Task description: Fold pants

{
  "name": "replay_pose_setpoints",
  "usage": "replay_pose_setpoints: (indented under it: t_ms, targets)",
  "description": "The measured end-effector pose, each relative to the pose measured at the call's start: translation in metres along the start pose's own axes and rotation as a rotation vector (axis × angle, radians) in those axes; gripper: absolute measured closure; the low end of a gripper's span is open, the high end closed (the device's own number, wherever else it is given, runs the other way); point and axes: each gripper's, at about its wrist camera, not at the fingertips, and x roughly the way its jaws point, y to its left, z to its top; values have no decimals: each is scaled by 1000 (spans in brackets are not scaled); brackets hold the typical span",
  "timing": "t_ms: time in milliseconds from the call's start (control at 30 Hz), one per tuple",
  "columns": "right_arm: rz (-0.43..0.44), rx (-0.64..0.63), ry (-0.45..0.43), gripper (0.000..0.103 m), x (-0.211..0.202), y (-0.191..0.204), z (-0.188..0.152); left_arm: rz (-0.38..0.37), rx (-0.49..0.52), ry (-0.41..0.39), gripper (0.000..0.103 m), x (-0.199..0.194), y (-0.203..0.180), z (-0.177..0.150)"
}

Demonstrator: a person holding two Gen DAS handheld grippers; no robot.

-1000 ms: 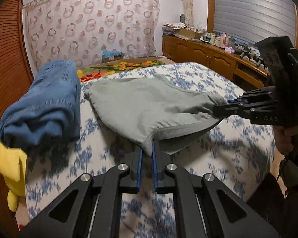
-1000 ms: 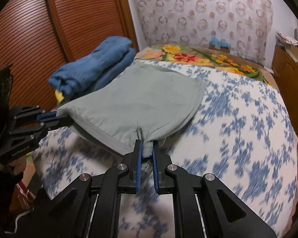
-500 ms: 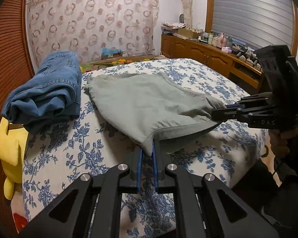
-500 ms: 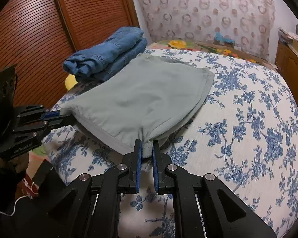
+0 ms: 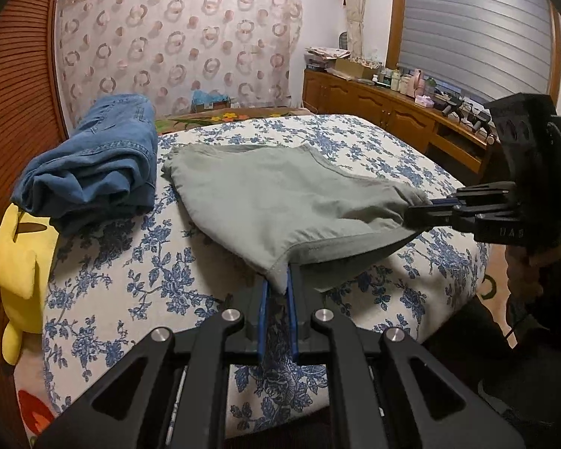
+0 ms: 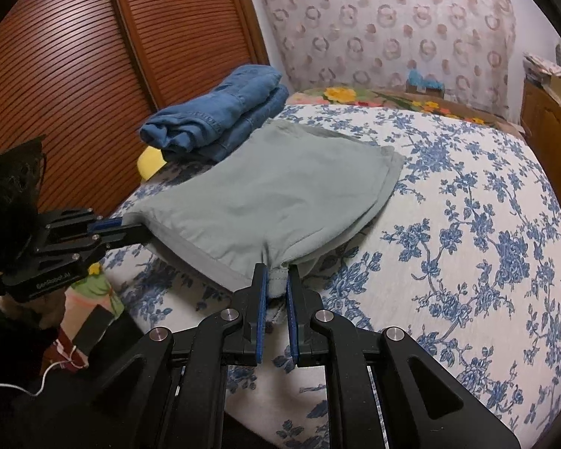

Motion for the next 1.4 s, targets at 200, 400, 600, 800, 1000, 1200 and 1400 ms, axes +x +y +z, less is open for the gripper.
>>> replay_pose_setpoints:
  t_ms: [200,400,600,800,1000,1200,1400]
  targets:
    - [-3,-6,-20,96,-7,4,3,4,7,-30,97,-10,-2,7]
    - [-4,-11,-54,96,-21,5,9,-2,18,-61,97,-21,-7,14]
    - [-5,-21,-74,96,-31,7,13,3,33,-77,97,-27,-10,19]
    - [-10,-16,-63,96,-25,3,13,1,25,-57,96,-18,-9,17]
    - [-22,-21,-33,96,-8,-4,15,4,17,-36,96,1,-3,20]
    - [-27,-21,-33,96,6,-17,28,13,15,-36,96,18,6,32]
    - [-26,-15,-44,96,14,-30,46,18,10,-52,96,28,14,50]
